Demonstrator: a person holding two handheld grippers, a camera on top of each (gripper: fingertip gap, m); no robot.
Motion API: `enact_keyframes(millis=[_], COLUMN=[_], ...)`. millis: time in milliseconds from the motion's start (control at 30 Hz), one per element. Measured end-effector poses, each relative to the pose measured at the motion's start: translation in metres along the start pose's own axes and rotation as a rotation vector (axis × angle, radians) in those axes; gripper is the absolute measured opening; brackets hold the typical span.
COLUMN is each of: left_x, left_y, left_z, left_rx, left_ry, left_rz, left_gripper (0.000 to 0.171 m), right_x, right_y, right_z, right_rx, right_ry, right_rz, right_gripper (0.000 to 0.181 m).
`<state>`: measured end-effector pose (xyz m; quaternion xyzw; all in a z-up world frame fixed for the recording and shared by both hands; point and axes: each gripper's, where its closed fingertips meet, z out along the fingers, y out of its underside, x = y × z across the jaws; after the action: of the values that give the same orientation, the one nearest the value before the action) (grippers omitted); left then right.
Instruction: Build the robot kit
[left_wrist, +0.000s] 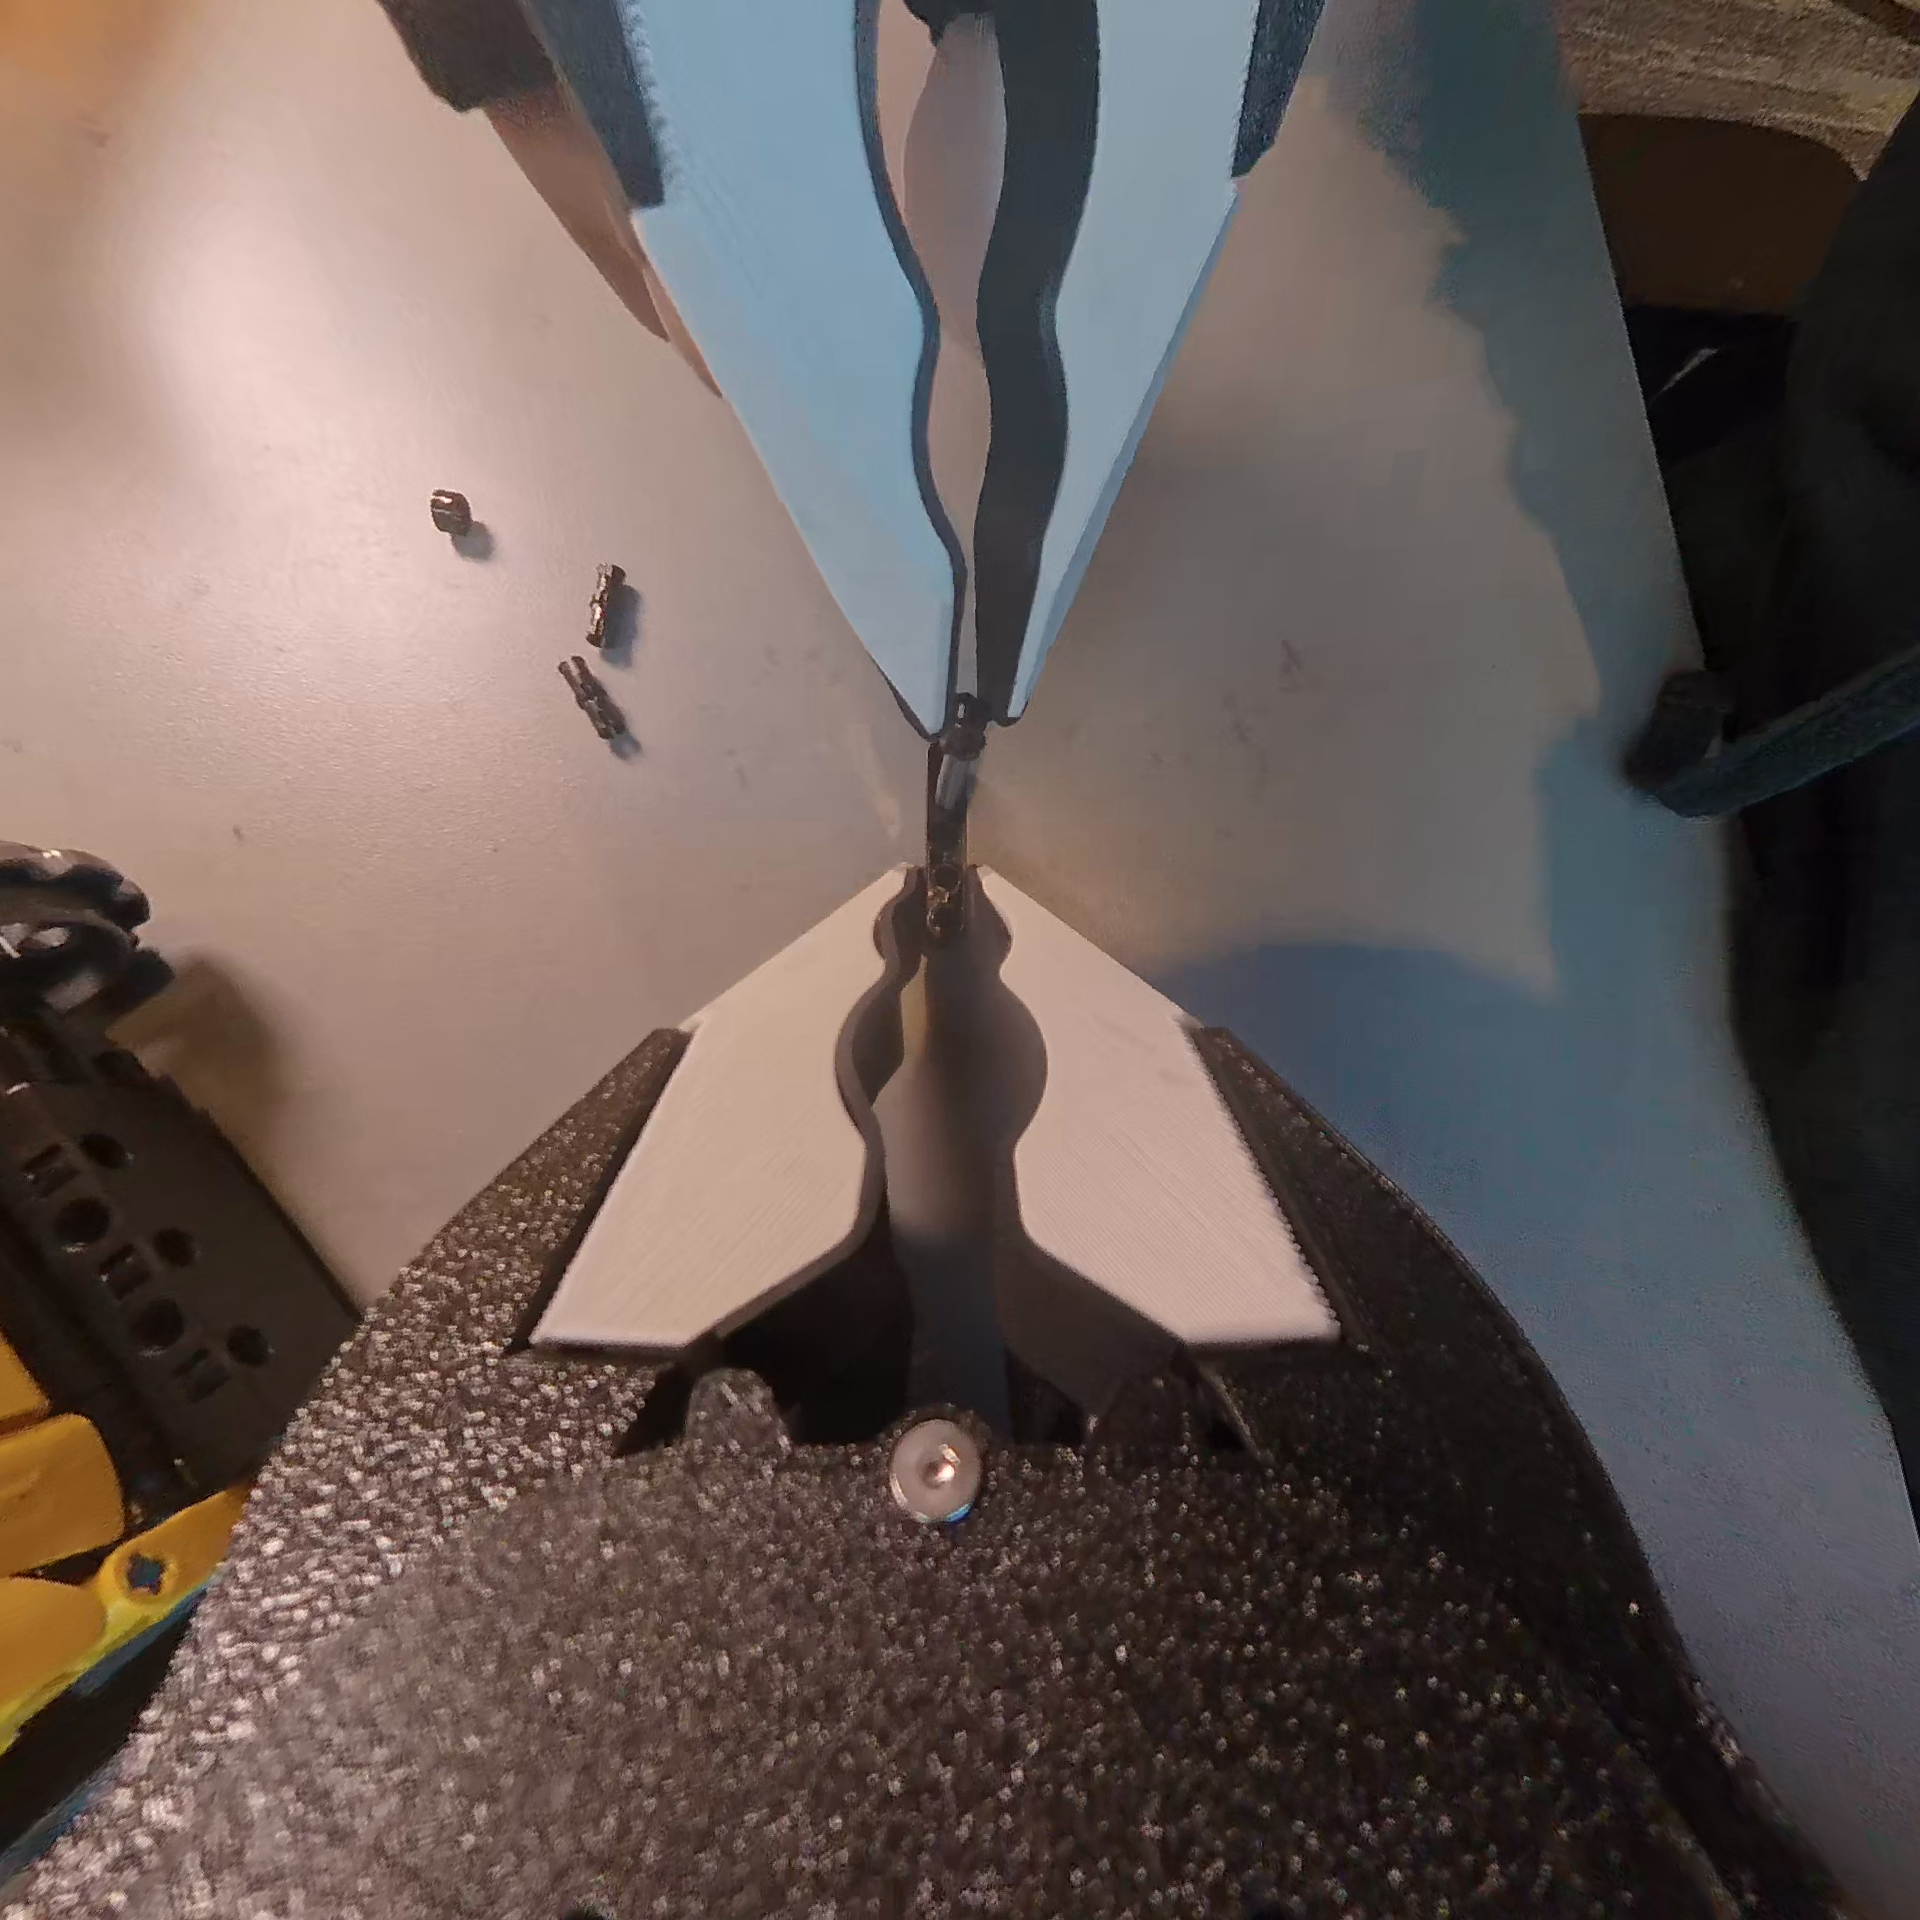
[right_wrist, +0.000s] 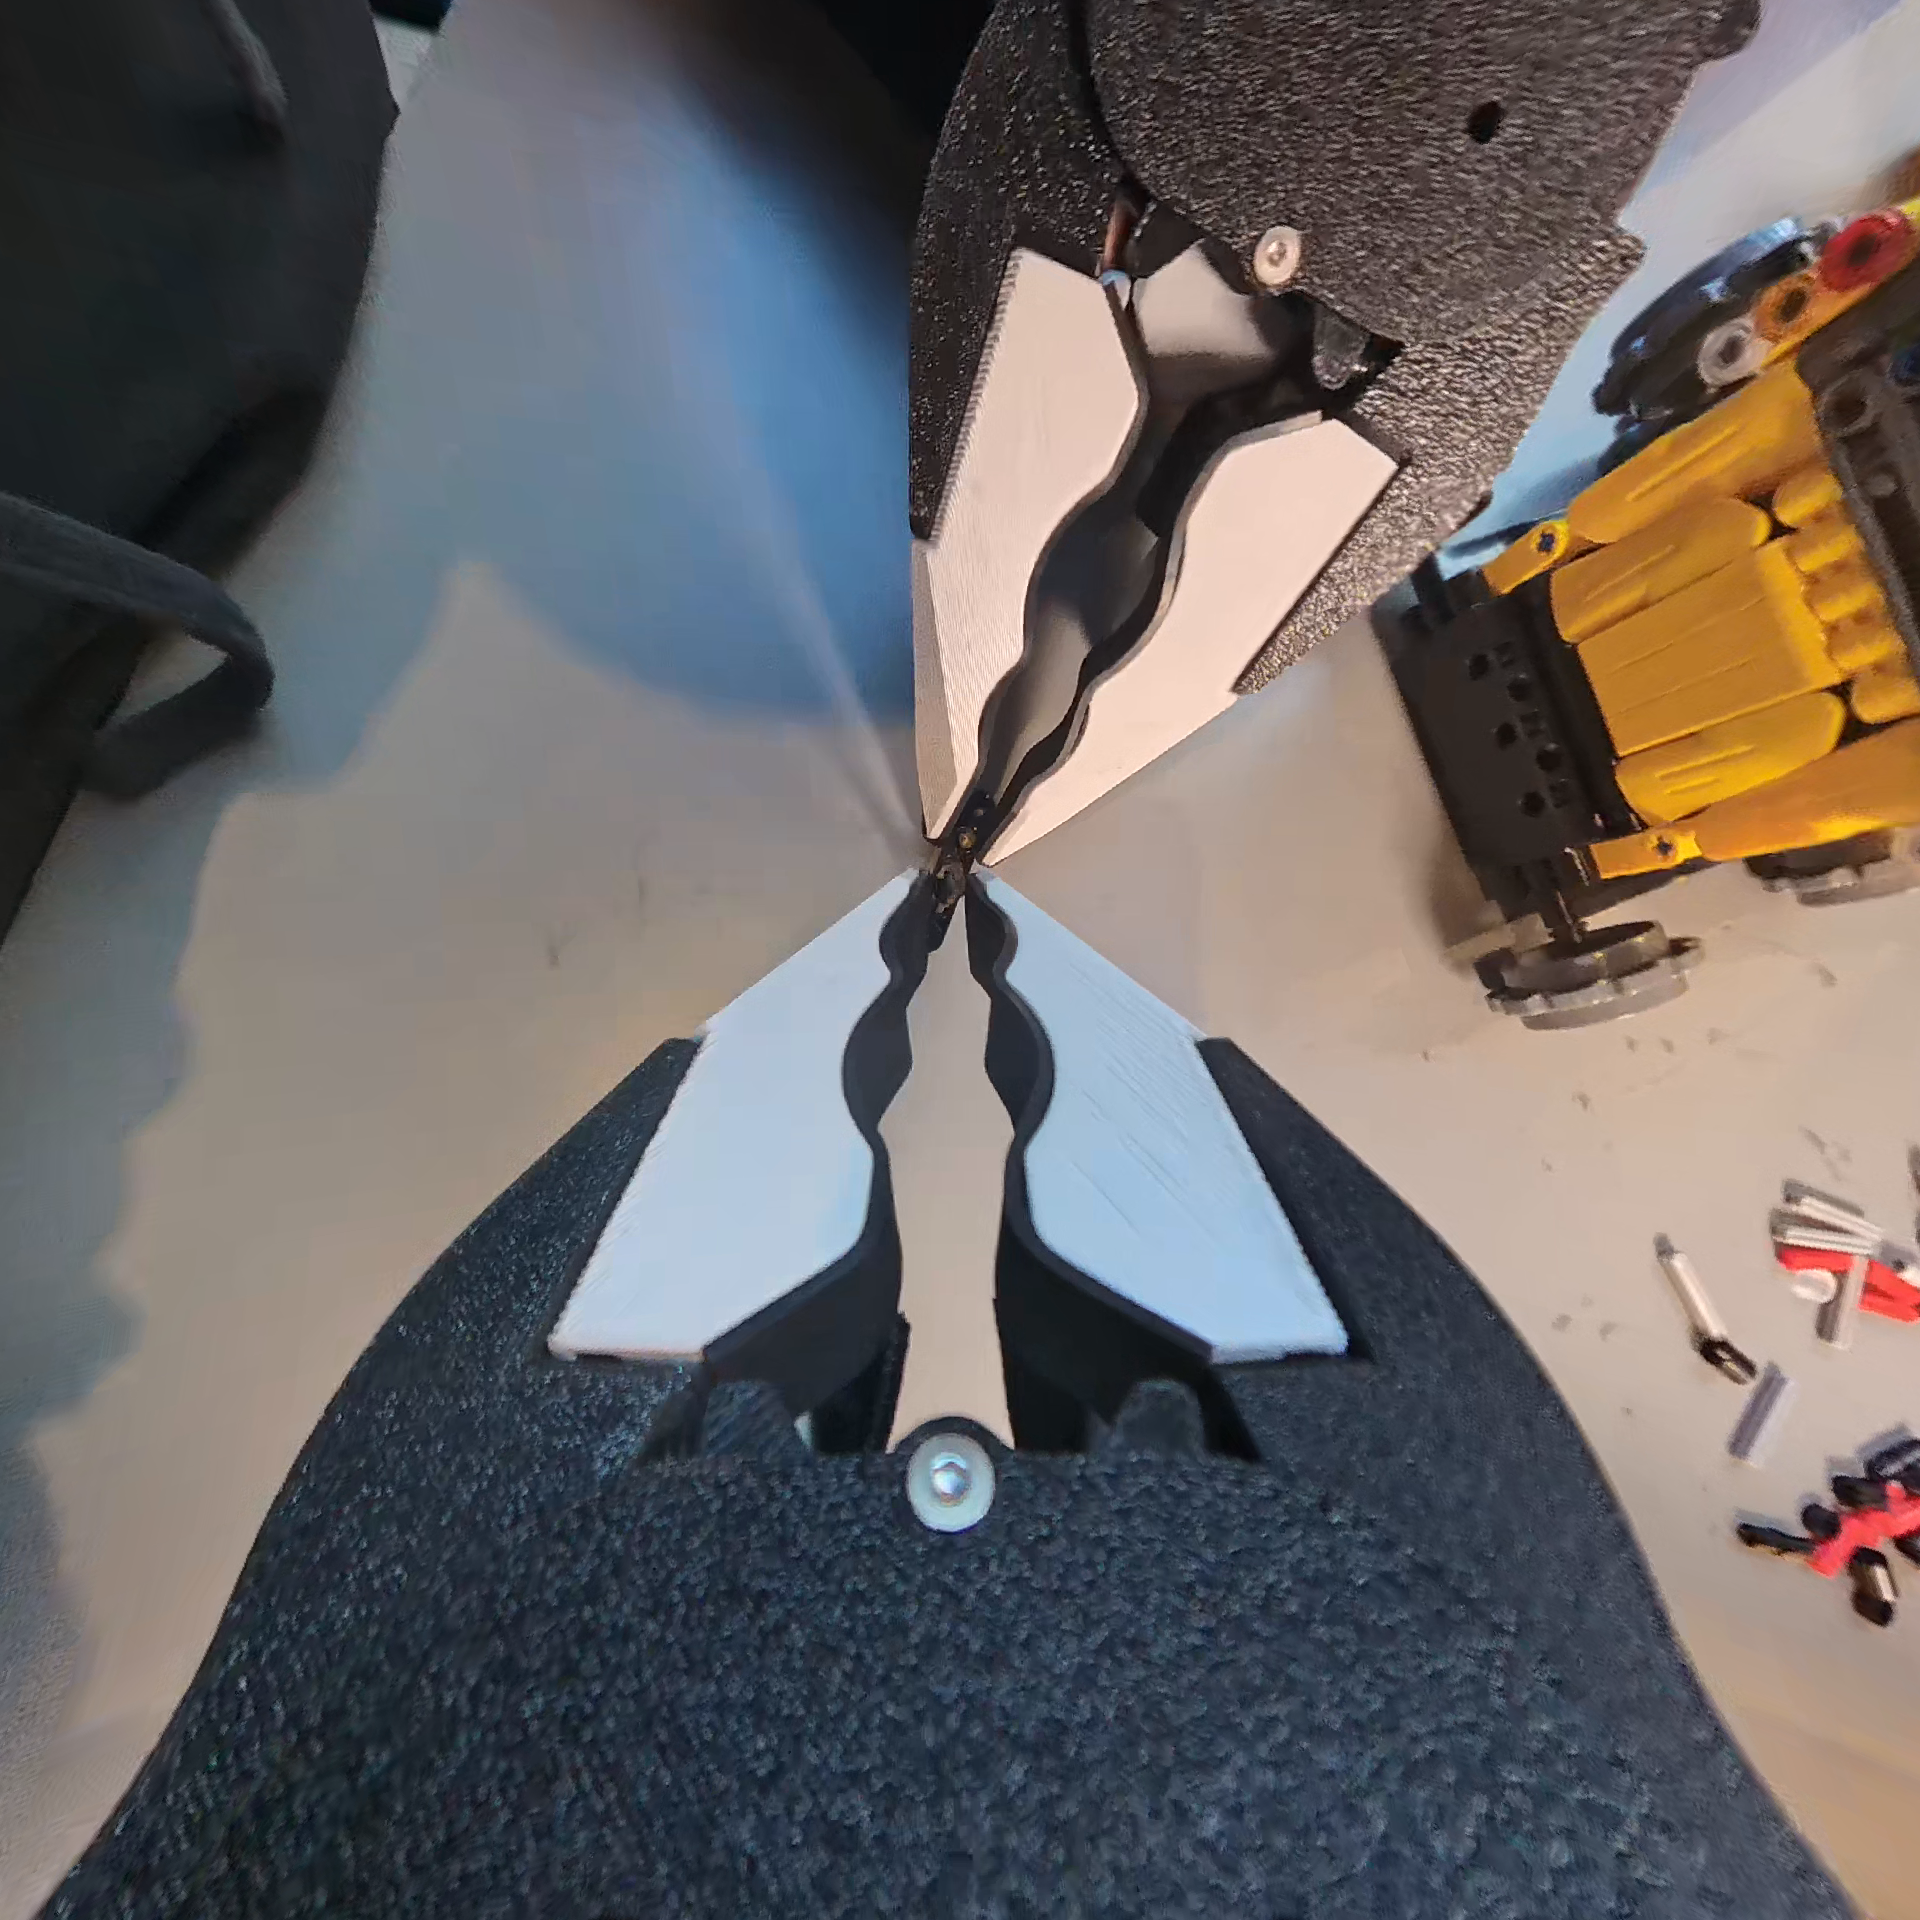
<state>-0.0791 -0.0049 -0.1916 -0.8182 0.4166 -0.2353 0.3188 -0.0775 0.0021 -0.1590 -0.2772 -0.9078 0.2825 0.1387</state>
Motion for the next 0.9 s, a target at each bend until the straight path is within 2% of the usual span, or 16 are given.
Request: enact_keyframes(millis=[233,467,900], left_x=[0.0,0.0,0.0], left_y=[0.0,0.0,0.001], left_z=[0.0,0.0,0.0], left_rx=[0.0,0.0,0.0], left_ry=[-0.003,-0.004,0.0], left_rz=[0.002,-0.002,-0.008], left_gripper=[0.005,0.005,0.005], right_x=[-0.001,-0.002,-0.004], right_y=[0.001,0.004,0.015], right_z=[0.003,0.005,0.019], right_rx=[-0.102,-0.071,-0.133], right_ry=[-0.06,-0.049,-0.004], right_rz=[-0.011,0.059,0.098], right_gripper=[0.006,0.006,0.006])
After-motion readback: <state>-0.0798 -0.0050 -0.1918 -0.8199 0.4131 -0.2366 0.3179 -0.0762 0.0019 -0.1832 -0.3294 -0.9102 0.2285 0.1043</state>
